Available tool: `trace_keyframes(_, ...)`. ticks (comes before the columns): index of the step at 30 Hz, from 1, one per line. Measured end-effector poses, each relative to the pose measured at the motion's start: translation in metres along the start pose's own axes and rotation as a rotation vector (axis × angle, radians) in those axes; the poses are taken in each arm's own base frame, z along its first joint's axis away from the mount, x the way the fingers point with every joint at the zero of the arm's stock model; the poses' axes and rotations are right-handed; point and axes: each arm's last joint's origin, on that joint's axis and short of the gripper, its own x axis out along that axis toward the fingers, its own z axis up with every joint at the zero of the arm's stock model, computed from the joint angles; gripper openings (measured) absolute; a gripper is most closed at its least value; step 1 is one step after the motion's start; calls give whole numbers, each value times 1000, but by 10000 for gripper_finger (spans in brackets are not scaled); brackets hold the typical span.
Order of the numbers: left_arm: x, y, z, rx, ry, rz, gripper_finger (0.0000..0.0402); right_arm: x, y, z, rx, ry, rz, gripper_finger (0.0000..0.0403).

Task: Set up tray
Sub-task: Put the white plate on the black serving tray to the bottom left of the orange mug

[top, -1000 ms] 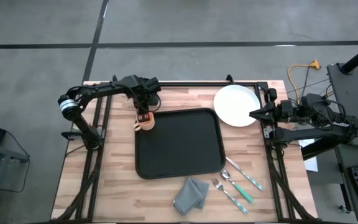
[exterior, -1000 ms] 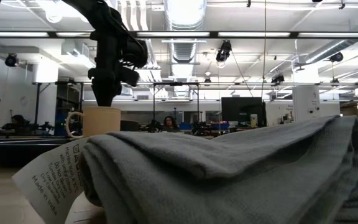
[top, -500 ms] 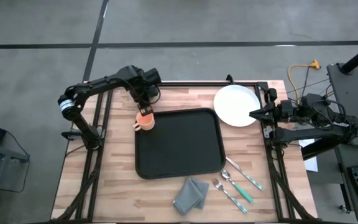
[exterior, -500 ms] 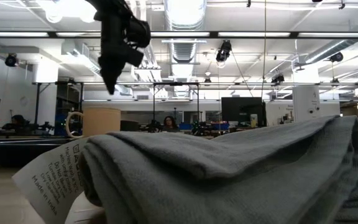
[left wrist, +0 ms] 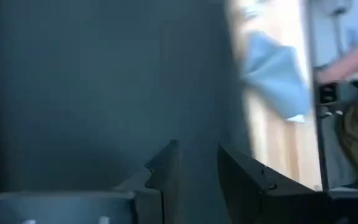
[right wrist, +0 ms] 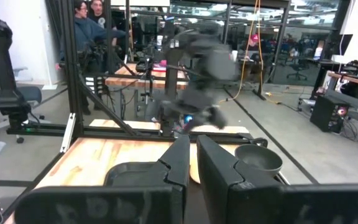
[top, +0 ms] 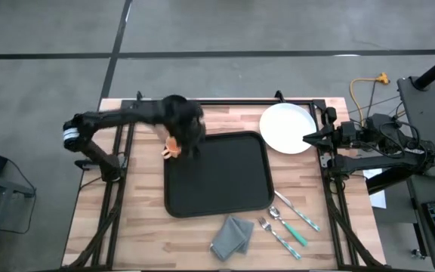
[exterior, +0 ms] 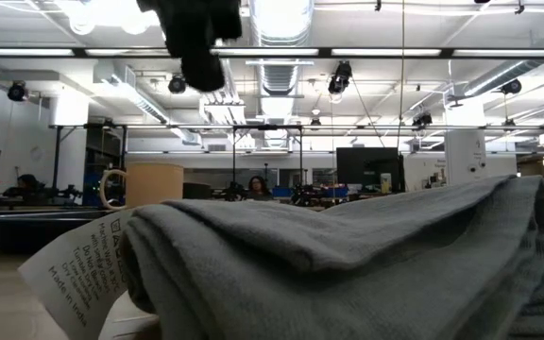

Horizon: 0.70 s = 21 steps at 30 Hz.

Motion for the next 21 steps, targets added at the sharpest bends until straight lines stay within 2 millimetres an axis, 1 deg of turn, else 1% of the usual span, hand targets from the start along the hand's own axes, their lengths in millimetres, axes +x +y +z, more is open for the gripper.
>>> trace_keyframes(2, 10, -25, -5, 60, -75, -56, 91, 0, 0, 0, -2, 0, 0, 22)
trace_keyframes(4, 18, -53, -17, 139, -112, -115, 93, 0, 0, 0, 0, 0, 0, 22)
trace_keyframes(7, 28, -88, -49, 271, -112, -210, 93, 0, 0, 0, -2, 0, 0, 22)
trace_keyframes(10, 30, -112, -81, 412, -205, -298, 93, 0, 0, 0, -3, 0, 0, 22)
trace_keyframes(12, 28, -121, -99, 499, -307, -353, 93, 0, 0, 0, -1, 0, 0, 22)
trace_keyframes(14, 22, -124, -114, 551, -380, -392, 93, 0, 0, 0, -1, 0, 0, 22)
trace_keyframes(17, 8, -122, -128, 528, -464, -423, 93, 0, 0, 0, 0, 0, 0, 22)
trace_keyframes(19, 6, -119, -138, 509, -495, -435, 93, 0, 0, 0, -2, 0, 0, 22)
trace_keyframes(21, 8, -115, -147, 508, -529, -445, 93, 0, 0, 0, -1, 0, 0, 22)
